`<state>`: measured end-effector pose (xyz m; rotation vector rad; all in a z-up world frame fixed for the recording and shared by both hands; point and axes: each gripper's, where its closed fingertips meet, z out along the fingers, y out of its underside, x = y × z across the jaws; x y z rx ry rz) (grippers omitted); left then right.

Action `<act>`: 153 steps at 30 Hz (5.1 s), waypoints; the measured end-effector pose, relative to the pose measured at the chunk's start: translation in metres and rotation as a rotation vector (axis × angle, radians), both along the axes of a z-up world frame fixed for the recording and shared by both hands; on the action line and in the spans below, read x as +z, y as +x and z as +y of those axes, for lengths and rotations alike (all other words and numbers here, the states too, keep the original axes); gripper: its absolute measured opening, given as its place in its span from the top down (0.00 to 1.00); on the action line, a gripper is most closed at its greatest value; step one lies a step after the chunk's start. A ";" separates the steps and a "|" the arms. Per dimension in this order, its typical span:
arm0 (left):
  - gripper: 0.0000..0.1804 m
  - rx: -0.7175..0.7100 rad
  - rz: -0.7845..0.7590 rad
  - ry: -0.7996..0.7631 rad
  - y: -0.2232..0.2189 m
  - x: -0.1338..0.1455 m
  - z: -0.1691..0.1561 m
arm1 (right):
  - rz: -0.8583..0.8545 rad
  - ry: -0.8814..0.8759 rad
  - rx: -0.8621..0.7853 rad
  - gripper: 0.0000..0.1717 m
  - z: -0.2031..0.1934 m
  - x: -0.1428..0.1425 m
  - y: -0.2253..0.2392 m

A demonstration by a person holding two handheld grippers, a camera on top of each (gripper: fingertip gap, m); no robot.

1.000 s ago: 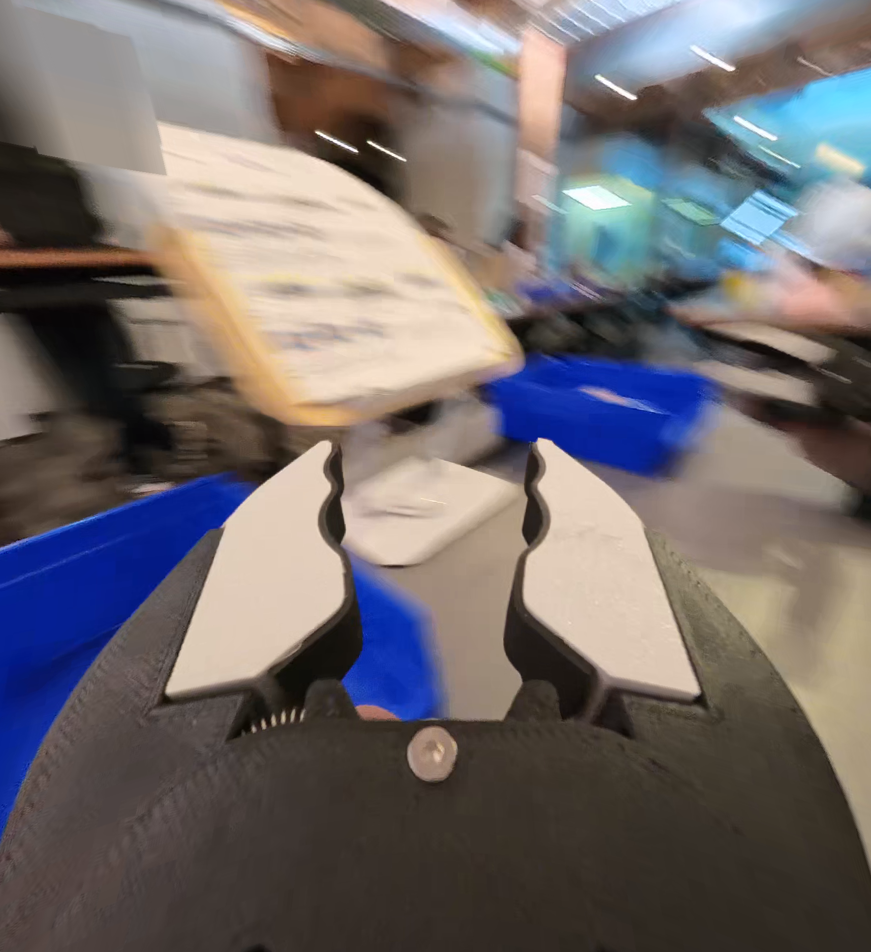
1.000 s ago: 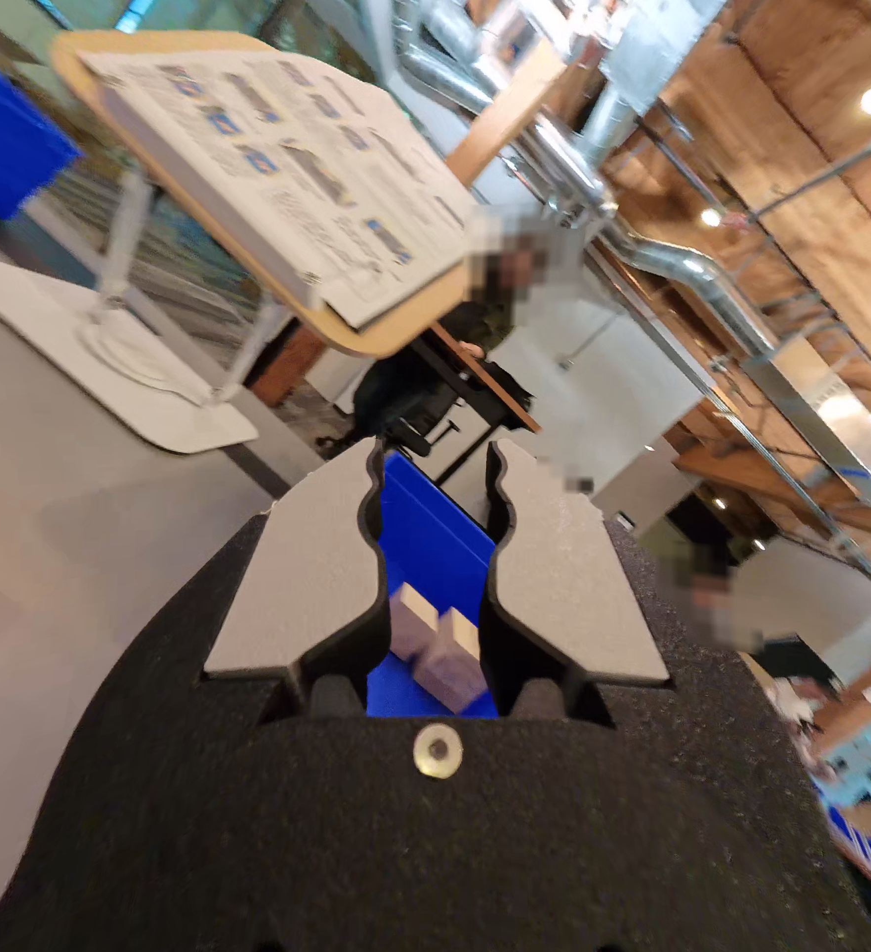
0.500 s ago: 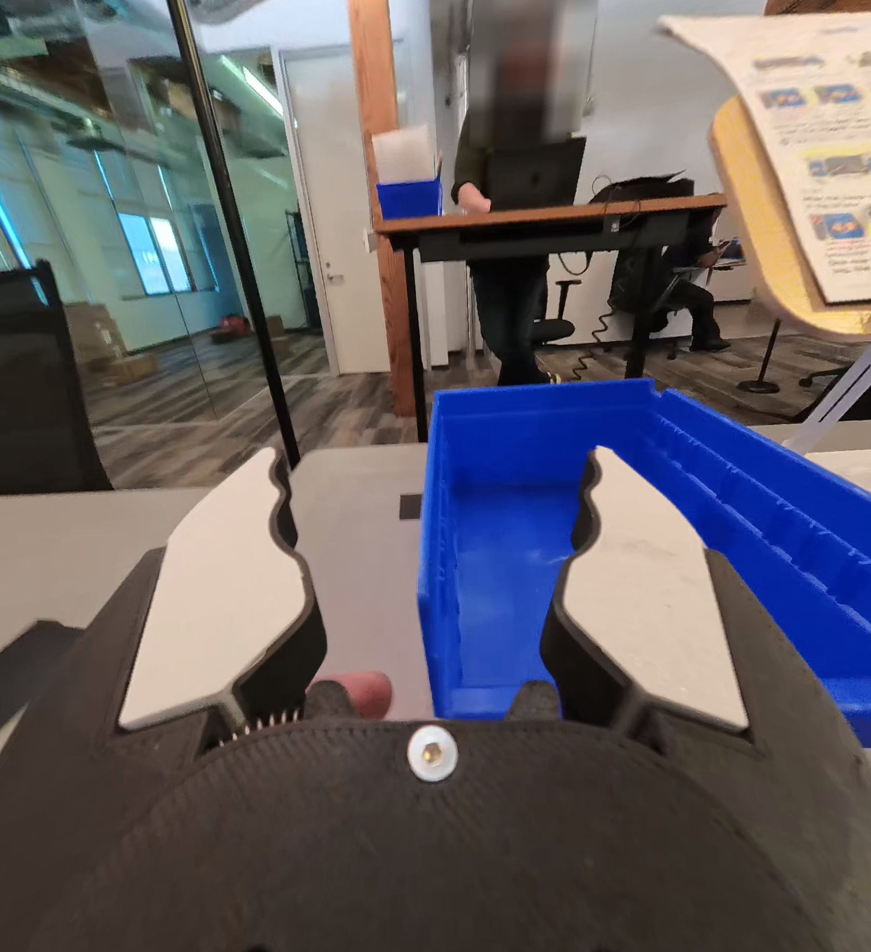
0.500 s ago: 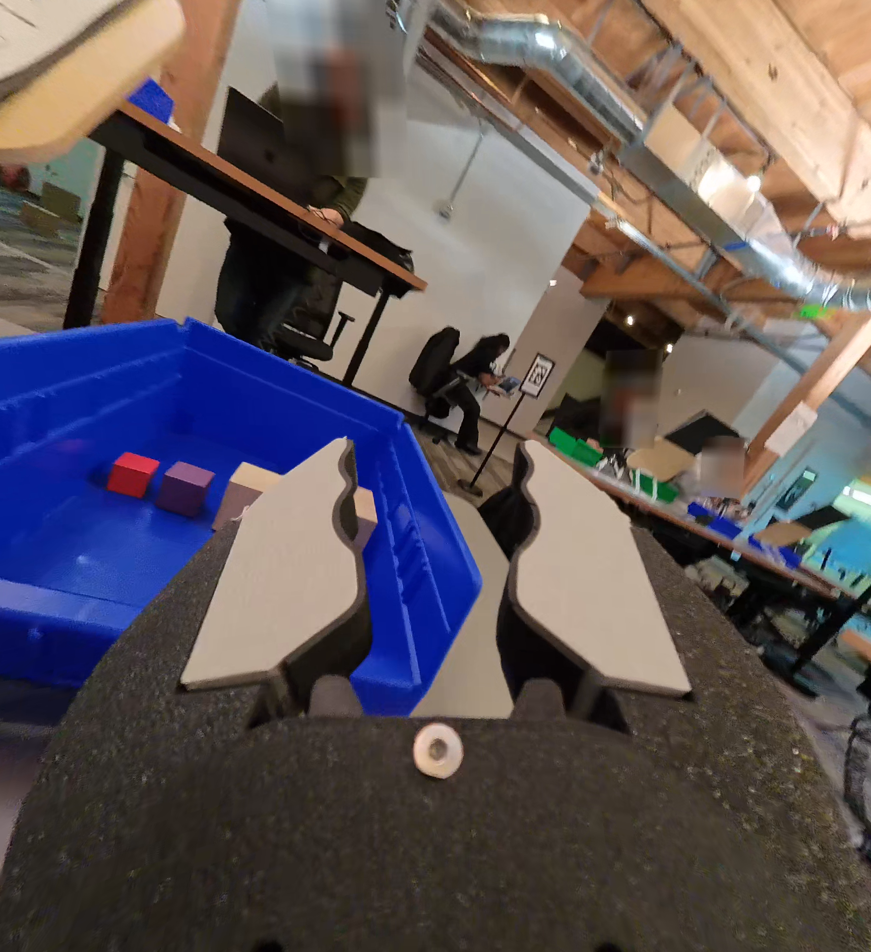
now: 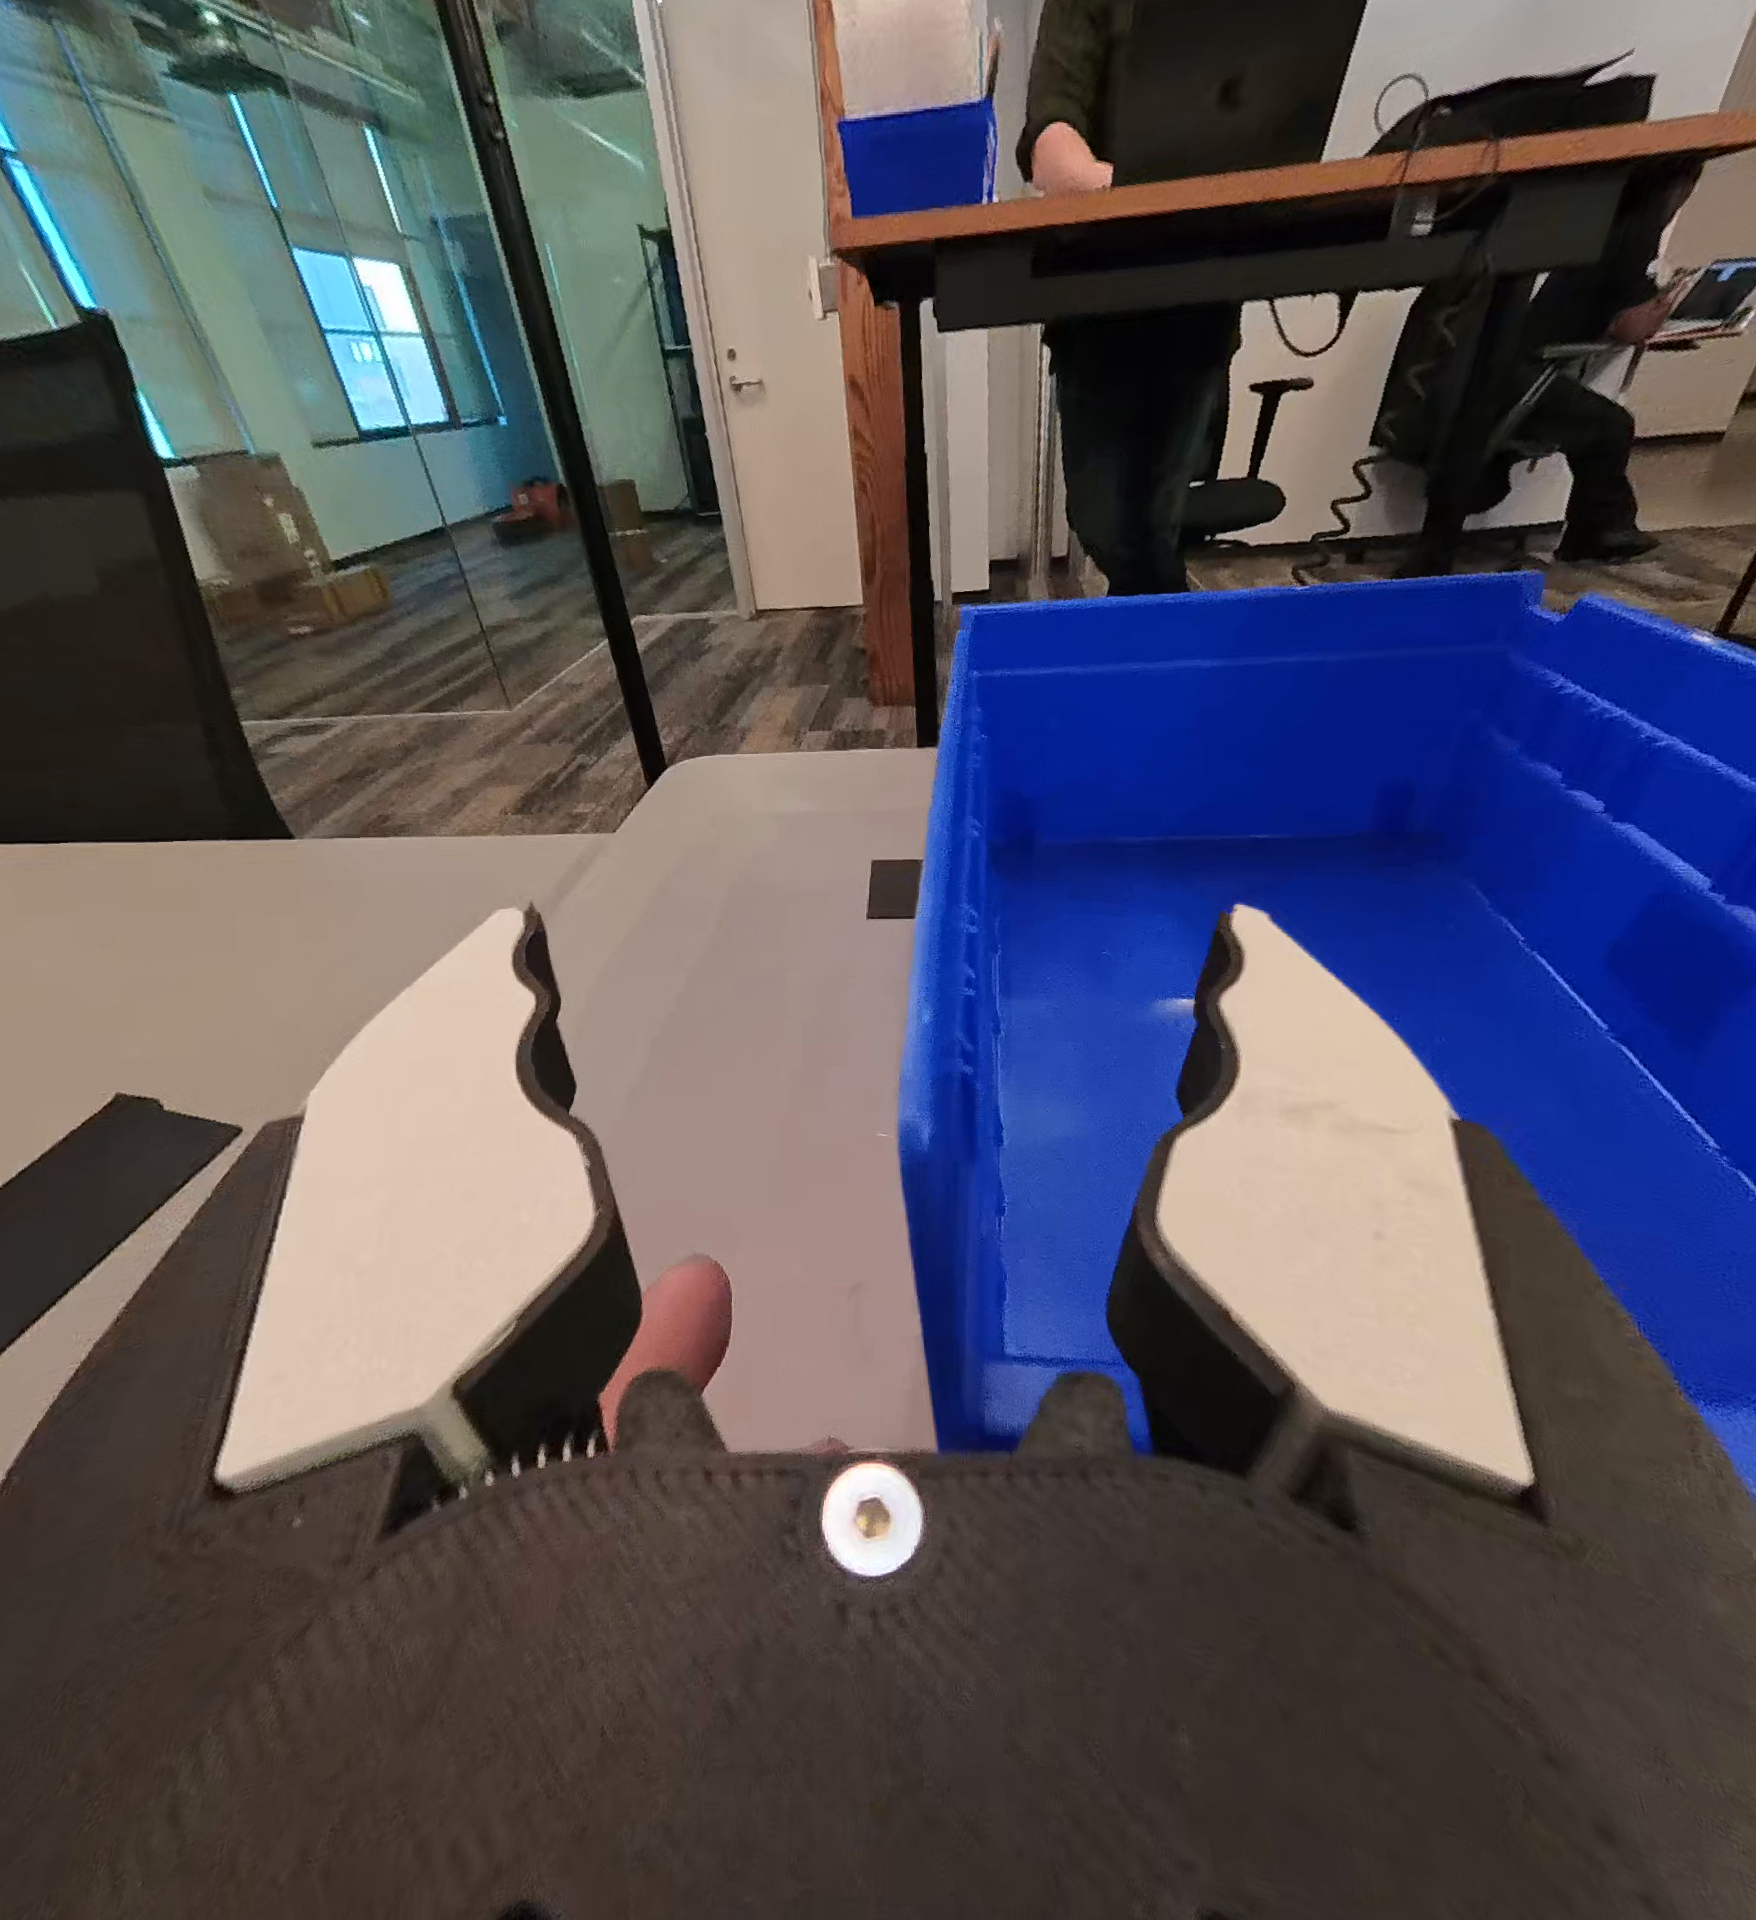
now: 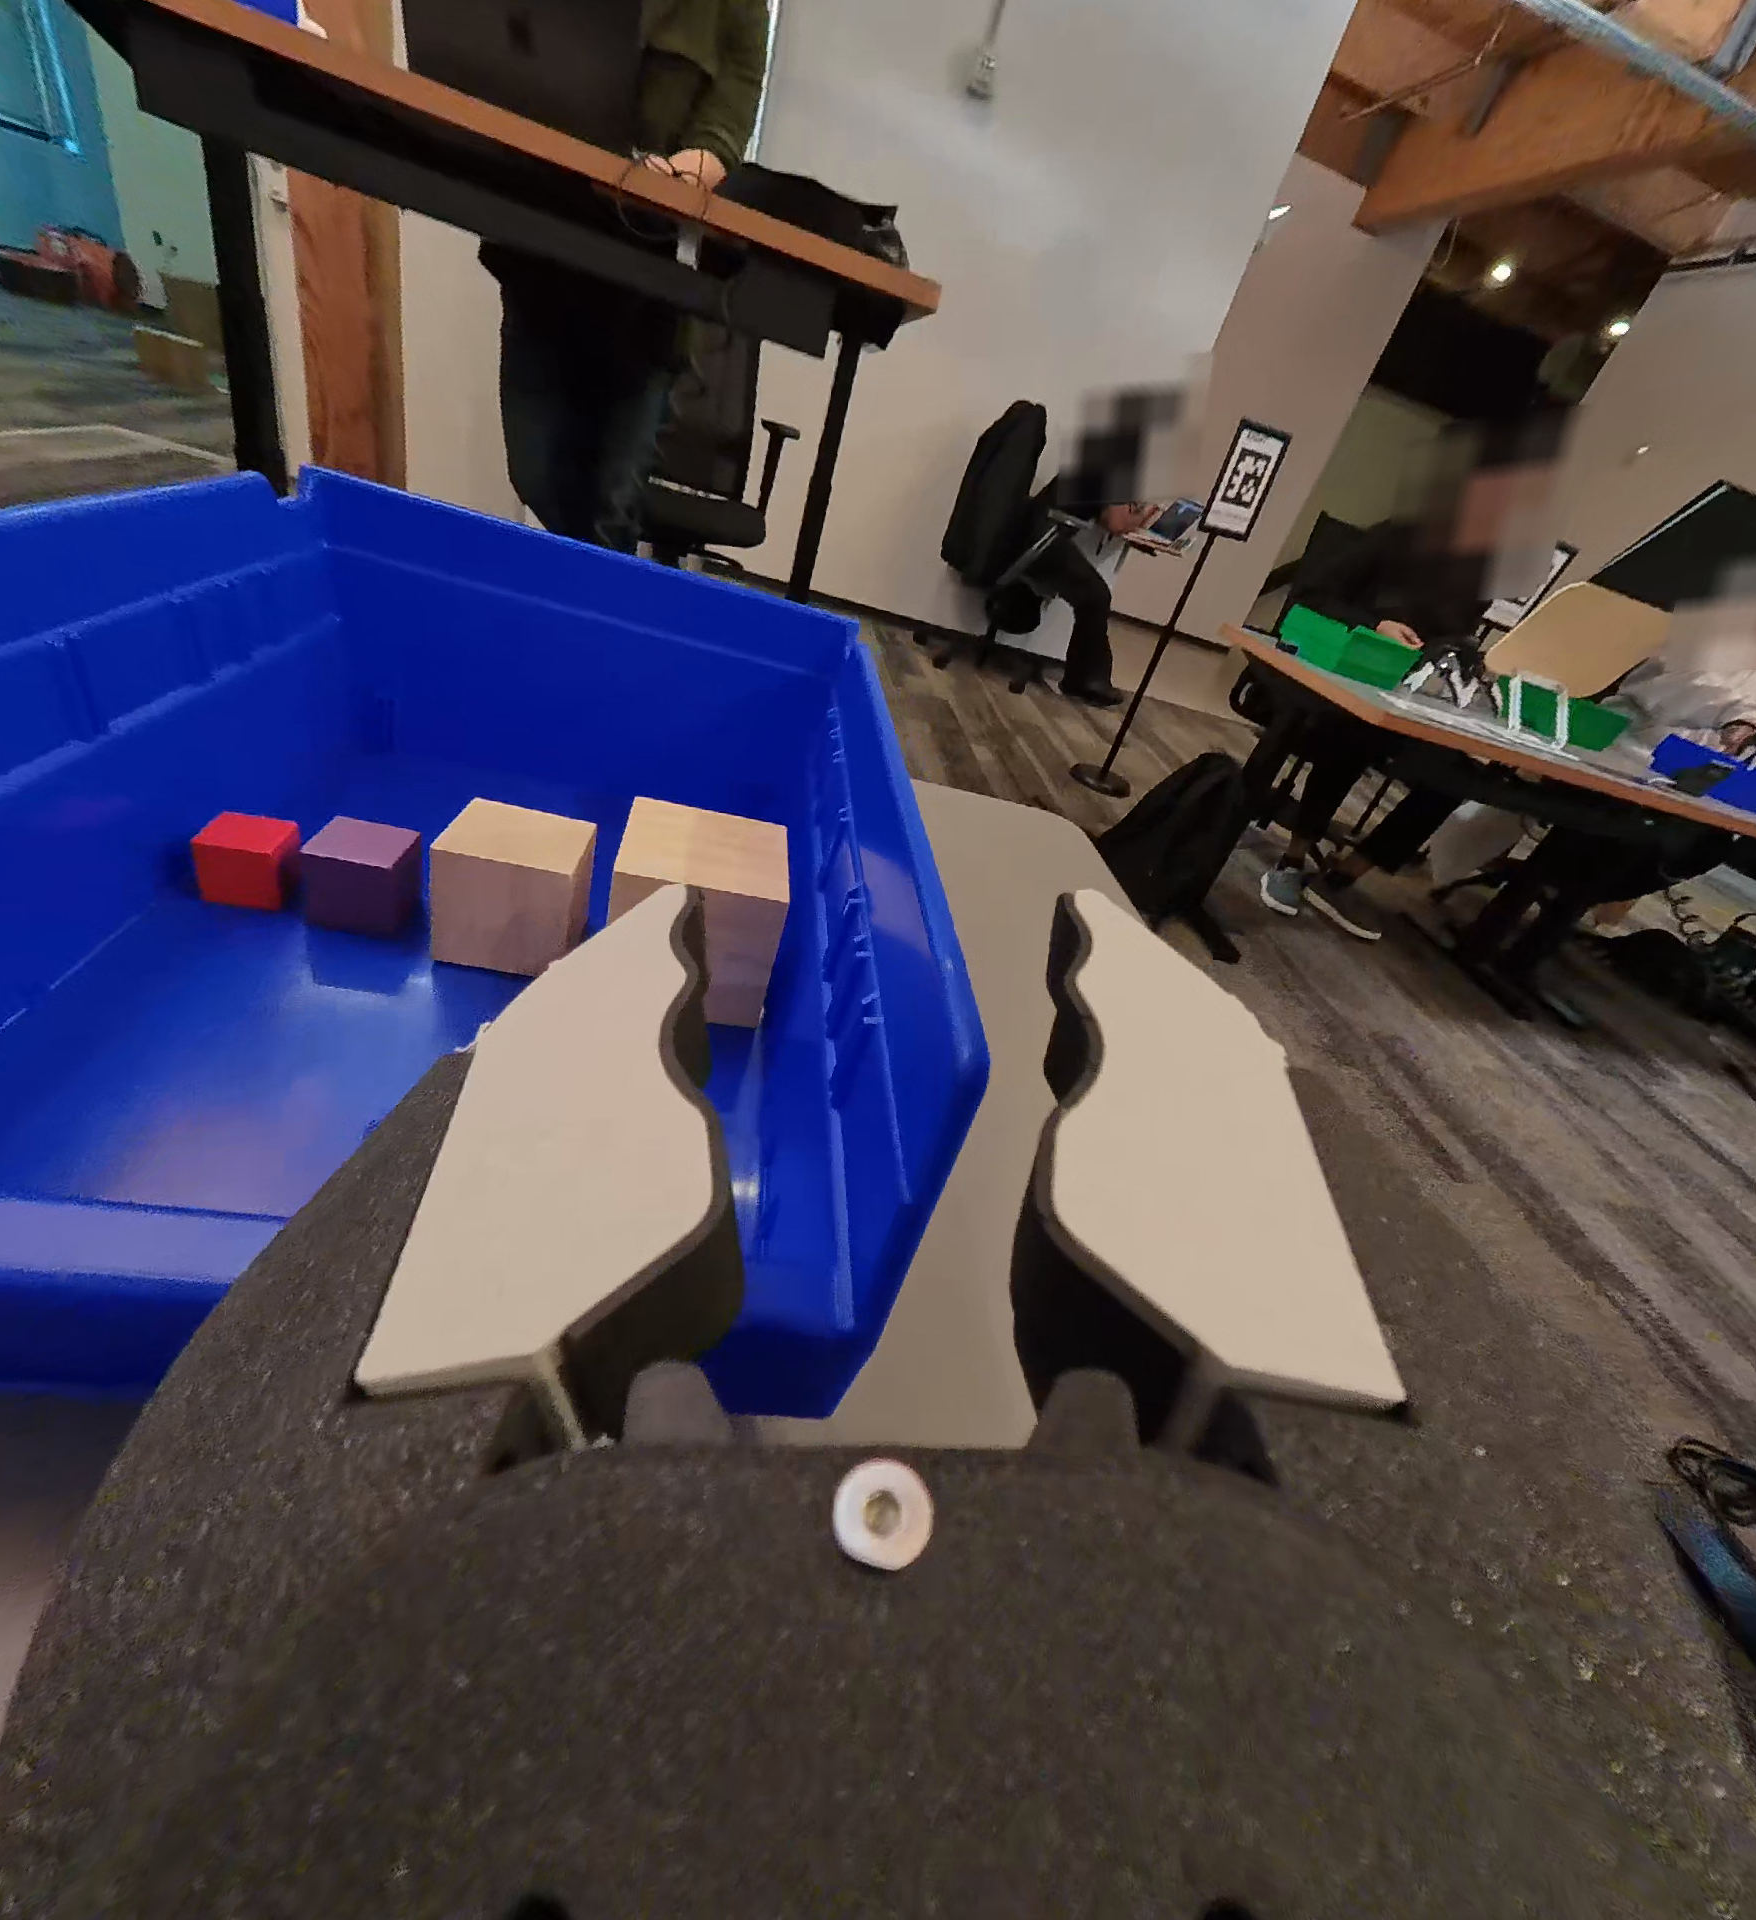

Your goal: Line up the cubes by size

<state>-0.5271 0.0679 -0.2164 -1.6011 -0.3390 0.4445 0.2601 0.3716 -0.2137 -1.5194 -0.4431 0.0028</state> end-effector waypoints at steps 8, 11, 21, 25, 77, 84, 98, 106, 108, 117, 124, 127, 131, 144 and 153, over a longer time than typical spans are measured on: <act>0.65 -0.098 0.038 -0.074 0.009 -0.007 0.019 | -0.007 -0.010 0.045 0.72 0.006 -0.001 -0.006; 0.69 -0.121 0.048 -0.134 0.013 -0.013 0.027 | 0.012 -0.022 0.076 0.70 0.005 -0.001 -0.010; 0.96 -0.103 -0.013 -0.128 0.004 -0.015 0.029 | 0.033 -0.076 0.076 0.79 0.011 -0.006 -0.016; 0.96 -0.098 -0.004 -0.139 0.004 -0.016 0.030 | 0.021 -0.061 0.040 0.89 0.014 -0.005 -0.011; 0.97 -0.124 -0.008 -0.120 0.011 -0.014 0.022 | -0.040 -0.094 0.023 0.81 -0.001 -0.007 -0.012; 0.97 -0.122 -0.009 -0.119 0.011 -0.014 0.022 | 0.045 -0.175 -0.031 0.82 0.014 -0.017 0.006; 0.97 -0.133 -0.024 -0.103 0.014 -0.011 0.024 | 0.024 -0.236 0.054 0.97 0.020 -0.025 -0.002; 0.97 -0.146 -0.033 -0.102 0.014 -0.009 0.020 | 0.034 -0.249 0.083 0.97 0.021 -0.026 -0.001; 0.97 -0.154 -0.062 -0.088 0.015 -0.009 0.019 | 0.036 -0.251 0.087 0.97 0.021 -0.026 -0.001; 0.97 -0.145 -0.069 -0.065 0.022 0.006 -0.002 | 0.030 -0.254 0.103 0.97 0.010 -0.026 0.005; 0.97 -0.144 -0.105 -0.057 0.028 0.010 -0.048 | 0.031 -0.258 0.113 0.97 -0.016 -0.026 0.012; 0.97 -0.188 -0.069 -0.062 0.036 0.019 -0.071 | 0.026 -0.257 0.121 0.97 -0.030 -0.026 0.014; 0.97 -0.317 -0.083 -0.079 0.049 0.023 -0.082 | 0.024 -0.258 0.138 0.97 -0.045 -0.026 0.016; 0.97 -0.408 -0.097 -0.189 0.070 0.046 -0.124 | 0.002 -0.260 0.232 0.97 -0.107 -0.026 -0.004; 0.97 -0.348 -0.198 -0.037 0.082 0.058 -0.187 | -0.010 -0.262 0.299 0.97 -0.166 -0.026 -0.034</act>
